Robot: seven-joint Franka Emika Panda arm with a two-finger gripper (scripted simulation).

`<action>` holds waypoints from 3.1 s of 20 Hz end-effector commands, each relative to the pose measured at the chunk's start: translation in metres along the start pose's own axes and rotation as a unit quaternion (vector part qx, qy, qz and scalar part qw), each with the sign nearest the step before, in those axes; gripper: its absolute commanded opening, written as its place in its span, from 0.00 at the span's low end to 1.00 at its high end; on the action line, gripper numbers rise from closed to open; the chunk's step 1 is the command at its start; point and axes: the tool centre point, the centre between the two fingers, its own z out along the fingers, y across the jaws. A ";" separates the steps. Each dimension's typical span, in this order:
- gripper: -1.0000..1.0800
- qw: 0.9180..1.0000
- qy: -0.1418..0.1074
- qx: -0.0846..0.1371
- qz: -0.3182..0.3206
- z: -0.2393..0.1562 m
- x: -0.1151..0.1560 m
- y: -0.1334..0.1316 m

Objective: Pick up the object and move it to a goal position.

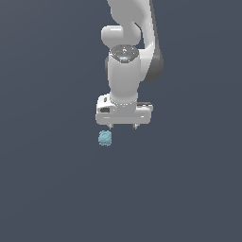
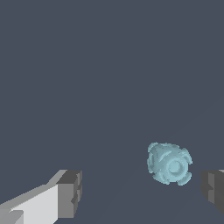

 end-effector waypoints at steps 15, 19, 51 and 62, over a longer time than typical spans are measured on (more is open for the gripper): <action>0.96 1.000 0.015 -0.002 -0.005 -0.013 0.005 0.017; 0.96 1.000 0.010 -0.002 -0.001 0.000 0.001 0.025; 0.96 0.999 -0.026 -0.001 0.037 0.146 -0.054 0.091; 0.00 0.999 -0.026 -0.001 0.037 0.153 -0.053 0.091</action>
